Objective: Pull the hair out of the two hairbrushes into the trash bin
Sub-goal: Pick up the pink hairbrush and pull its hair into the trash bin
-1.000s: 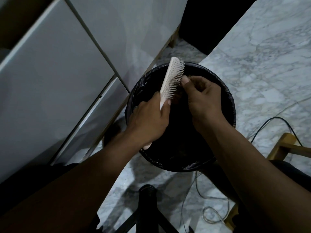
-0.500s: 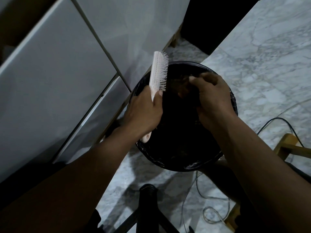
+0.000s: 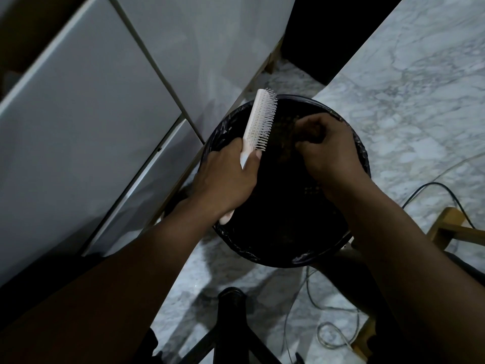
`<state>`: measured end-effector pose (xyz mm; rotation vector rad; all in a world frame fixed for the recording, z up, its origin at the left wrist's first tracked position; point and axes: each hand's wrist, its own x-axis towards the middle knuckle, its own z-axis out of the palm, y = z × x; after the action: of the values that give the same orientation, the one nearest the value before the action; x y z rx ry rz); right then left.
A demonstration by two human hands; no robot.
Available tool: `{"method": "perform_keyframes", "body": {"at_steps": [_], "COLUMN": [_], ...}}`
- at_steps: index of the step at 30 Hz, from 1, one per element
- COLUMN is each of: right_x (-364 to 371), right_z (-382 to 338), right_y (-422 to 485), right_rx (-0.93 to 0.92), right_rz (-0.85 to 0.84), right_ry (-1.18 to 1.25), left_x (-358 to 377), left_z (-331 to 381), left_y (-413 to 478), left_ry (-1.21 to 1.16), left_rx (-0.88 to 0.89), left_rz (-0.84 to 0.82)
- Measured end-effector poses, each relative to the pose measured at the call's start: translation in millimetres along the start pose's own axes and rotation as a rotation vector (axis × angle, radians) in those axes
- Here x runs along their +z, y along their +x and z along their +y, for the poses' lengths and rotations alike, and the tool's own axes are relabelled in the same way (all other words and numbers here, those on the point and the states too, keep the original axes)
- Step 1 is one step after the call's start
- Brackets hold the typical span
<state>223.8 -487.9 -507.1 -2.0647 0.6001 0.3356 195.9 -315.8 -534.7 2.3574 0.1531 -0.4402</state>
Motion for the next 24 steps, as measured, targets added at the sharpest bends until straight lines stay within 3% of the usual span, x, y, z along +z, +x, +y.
{"method": "perform_keyframes", "body": {"at_steps": [7,10,14,19,24], "right_x": [-2.9,2.2,4.7,1.9,6.7], "right_z": [-3.7,-5.5,-11.5,-10.5,-5.1], "right_y": [-3.5,-2.1,-0.4,-2.2,-3.0], "right_rx": [0.069,0.051,0.224,0.220,0.101], "right_rz": [-0.173,-0.184,-0.274,-0.409,-0.382], "right_ry": [-0.322,-0.019,0.399,0.516,0.502], "left_x": [-8.1,-10.2,-10.0,-9.5,-8.6], "left_z": [3.8,7.2,7.8,8.7,7.6], "left_y": [-4.5,-6.3,-7.1,-4.3,-2.4], "left_ry": [0.124,0.157,0.133,0.048,0.005], "left_rx": [0.142,0.204,0.272,0.277,0.251], "left_rz": [0.050,0.050,0.049,0.073,0.085]}}
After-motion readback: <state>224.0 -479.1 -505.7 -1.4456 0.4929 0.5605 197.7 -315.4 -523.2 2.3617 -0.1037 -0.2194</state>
